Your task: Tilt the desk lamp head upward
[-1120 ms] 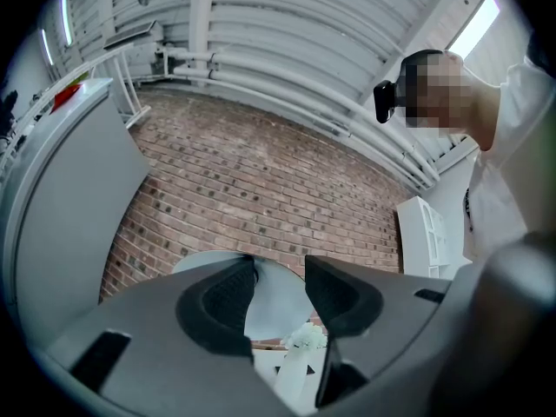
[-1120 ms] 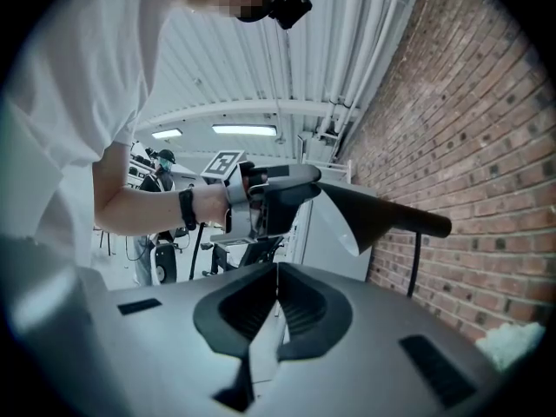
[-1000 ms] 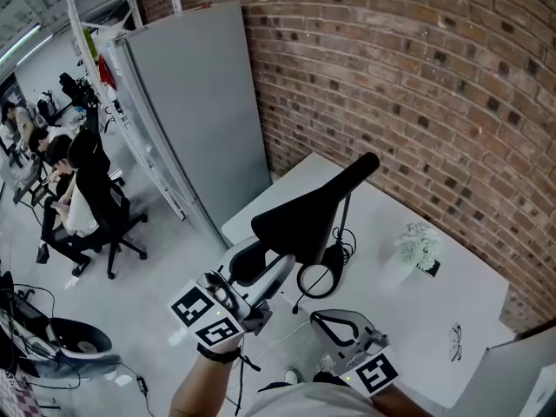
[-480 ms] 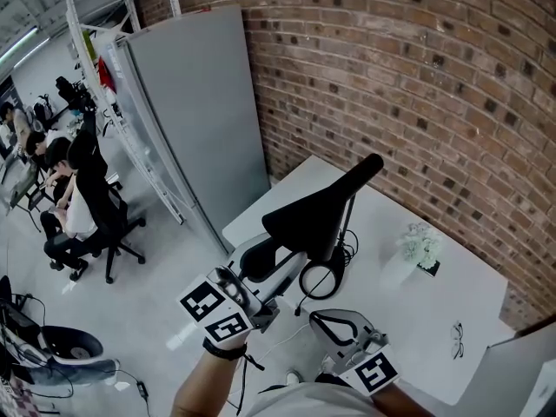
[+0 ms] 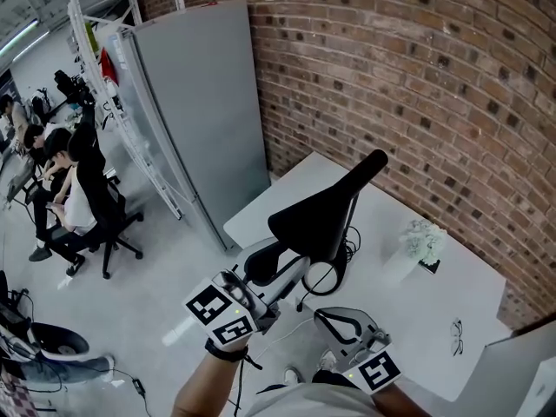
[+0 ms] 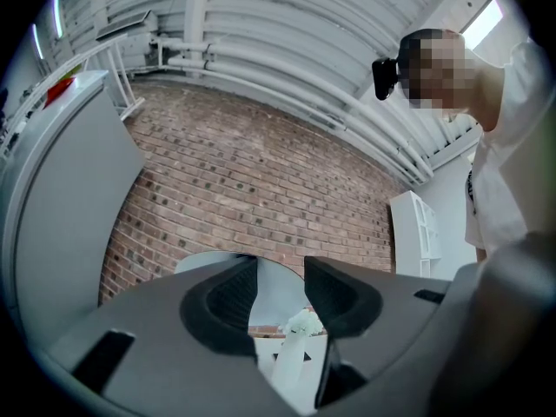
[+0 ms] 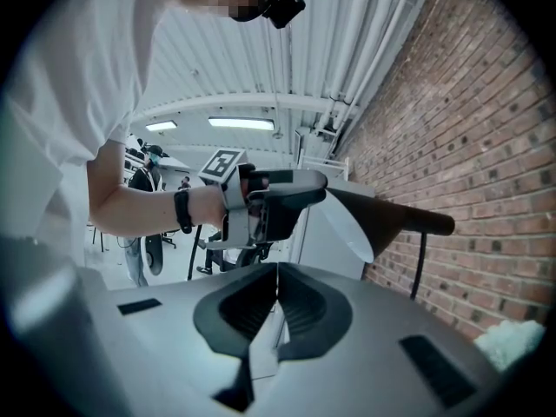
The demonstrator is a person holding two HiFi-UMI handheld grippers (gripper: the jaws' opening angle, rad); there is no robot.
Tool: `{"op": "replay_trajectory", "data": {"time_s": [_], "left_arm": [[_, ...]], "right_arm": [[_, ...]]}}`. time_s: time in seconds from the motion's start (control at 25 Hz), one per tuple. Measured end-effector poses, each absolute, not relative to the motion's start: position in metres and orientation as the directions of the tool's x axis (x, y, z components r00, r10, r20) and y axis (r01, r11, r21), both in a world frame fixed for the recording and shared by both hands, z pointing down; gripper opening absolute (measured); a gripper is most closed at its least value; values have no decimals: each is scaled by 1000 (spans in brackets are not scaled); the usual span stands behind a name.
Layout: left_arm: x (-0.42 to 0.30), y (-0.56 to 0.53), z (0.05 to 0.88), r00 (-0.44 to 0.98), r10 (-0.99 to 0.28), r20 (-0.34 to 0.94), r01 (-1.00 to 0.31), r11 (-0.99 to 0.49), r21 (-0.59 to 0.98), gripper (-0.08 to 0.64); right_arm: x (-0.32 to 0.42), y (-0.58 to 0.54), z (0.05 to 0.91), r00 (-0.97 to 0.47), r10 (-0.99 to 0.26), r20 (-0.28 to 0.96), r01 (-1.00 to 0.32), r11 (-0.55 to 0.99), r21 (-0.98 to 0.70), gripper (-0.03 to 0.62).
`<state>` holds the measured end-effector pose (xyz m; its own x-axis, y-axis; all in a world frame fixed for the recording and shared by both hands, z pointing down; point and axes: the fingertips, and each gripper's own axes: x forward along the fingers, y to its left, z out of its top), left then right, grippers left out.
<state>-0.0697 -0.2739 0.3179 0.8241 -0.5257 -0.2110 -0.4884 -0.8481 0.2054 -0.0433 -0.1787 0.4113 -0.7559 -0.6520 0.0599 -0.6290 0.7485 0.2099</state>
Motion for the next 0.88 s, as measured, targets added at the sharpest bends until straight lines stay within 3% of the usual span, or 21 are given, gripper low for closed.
{"op": "replay_trajectory", "data": {"time_s": [0.24,0.88], "left_arm": [[-92,-257,333,787,-564,-251,-525,-825,208,54],[-115,-198,420,726,-668,-164,-634,-742,218,8]], "right_arm": [[-44,-169,423,-726,-684,72,-671,727,147,17],[-49,-147,452,-712,-680,175,-663,733,153,17]]}}
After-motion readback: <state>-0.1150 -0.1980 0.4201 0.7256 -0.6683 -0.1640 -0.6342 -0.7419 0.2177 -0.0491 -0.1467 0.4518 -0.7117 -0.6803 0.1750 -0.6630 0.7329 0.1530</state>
